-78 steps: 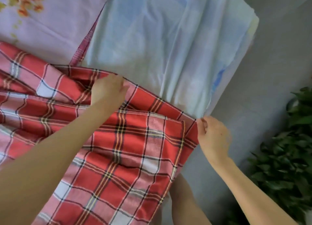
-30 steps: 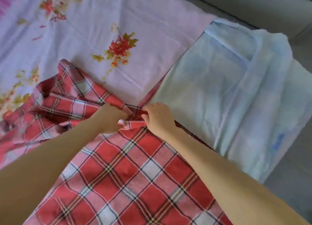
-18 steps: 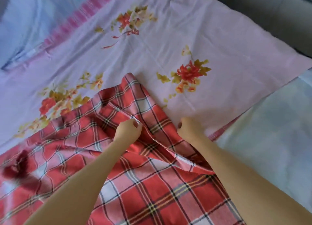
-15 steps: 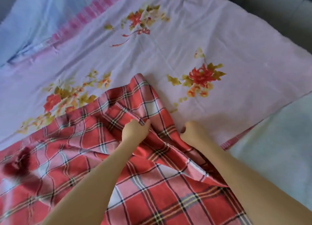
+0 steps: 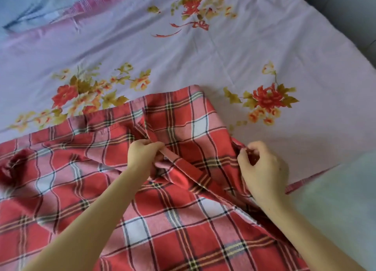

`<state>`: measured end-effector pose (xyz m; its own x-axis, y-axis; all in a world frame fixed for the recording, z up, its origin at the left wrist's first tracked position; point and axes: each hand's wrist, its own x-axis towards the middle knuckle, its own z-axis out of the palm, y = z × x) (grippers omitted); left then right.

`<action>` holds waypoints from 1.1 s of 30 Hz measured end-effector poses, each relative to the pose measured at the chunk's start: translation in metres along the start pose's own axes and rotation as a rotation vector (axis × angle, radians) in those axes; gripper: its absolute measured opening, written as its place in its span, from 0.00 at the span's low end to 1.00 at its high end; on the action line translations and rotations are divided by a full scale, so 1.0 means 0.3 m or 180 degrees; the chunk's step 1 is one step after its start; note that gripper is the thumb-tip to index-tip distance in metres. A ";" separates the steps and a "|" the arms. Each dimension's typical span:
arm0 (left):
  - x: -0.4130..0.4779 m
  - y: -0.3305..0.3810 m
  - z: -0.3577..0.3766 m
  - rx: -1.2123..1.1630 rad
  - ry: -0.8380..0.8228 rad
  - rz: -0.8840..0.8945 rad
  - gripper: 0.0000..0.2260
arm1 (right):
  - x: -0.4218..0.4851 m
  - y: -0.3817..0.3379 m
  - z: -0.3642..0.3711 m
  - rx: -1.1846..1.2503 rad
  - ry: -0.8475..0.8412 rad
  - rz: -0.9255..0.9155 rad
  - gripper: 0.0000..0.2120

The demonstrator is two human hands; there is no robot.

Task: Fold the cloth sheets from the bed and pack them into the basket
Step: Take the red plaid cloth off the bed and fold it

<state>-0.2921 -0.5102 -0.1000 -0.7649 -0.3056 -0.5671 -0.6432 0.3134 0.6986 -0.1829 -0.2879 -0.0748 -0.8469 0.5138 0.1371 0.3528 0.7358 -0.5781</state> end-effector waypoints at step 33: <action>-0.033 0.099 -0.257 -0.0541 0.0139 0.0542 0.07 | 0.055 -0.068 0.149 -0.0138 -0.0813 -0.0509 0.04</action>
<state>-0.3008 -0.5671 -0.0400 -0.8571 -0.3010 -0.4180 -0.4870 0.2090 0.8480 -0.2218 -0.3143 -0.0968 -0.9637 0.2665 0.0137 0.2191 0.8194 -0.5298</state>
